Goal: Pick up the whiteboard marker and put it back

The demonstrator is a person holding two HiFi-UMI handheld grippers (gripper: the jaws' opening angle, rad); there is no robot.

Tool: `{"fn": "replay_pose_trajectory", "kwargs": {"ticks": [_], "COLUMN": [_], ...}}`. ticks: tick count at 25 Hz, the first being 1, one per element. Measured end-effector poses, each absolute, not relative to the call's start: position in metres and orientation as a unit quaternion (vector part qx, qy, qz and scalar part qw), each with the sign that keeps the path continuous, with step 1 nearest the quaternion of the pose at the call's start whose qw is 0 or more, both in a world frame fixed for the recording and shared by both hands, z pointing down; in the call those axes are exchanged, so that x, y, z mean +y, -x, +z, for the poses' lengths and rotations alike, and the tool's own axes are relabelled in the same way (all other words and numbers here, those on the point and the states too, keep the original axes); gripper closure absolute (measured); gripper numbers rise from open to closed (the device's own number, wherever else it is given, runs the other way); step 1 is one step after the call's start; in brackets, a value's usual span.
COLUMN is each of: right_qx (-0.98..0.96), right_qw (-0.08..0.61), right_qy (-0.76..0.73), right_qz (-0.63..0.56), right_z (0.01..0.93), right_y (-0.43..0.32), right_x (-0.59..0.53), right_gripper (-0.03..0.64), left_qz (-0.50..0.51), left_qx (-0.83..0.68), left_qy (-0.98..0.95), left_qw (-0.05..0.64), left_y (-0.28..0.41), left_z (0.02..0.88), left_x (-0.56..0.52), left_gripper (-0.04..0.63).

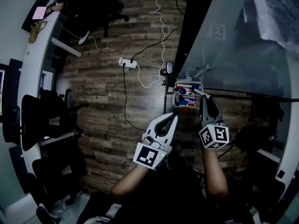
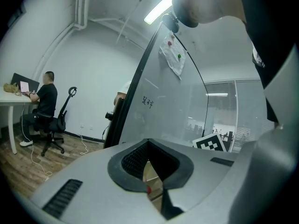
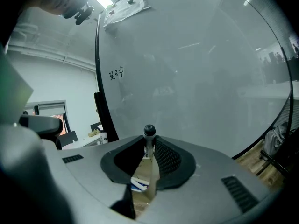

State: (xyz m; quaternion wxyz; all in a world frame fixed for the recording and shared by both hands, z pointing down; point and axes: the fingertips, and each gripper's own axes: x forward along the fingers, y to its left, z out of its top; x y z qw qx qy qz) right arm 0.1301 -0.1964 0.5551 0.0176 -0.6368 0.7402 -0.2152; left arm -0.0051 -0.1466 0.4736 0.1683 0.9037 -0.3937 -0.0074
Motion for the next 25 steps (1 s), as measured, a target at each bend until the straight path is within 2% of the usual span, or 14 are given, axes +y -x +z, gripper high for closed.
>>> {"fn": "replay_pose_trajectory", "kwargs": {"ticks": [25], "right_qx": [0.764], "right_qw": [0.037], "right_qy": [0.620], "right_qz": [-0.177], "right_z": [0.500], "right_y": [-0.134], "right_x": [-0.160], "right_gripper": [0.540], "left_qz": [-0.026], "left_qx": [-0.413], "left_qy": [-0.902], "left_qw": [0.125], "left_y": [-0.003], "left_z": [0.427], "left_x": [-0.109], "left_gripper": [0.588]}}
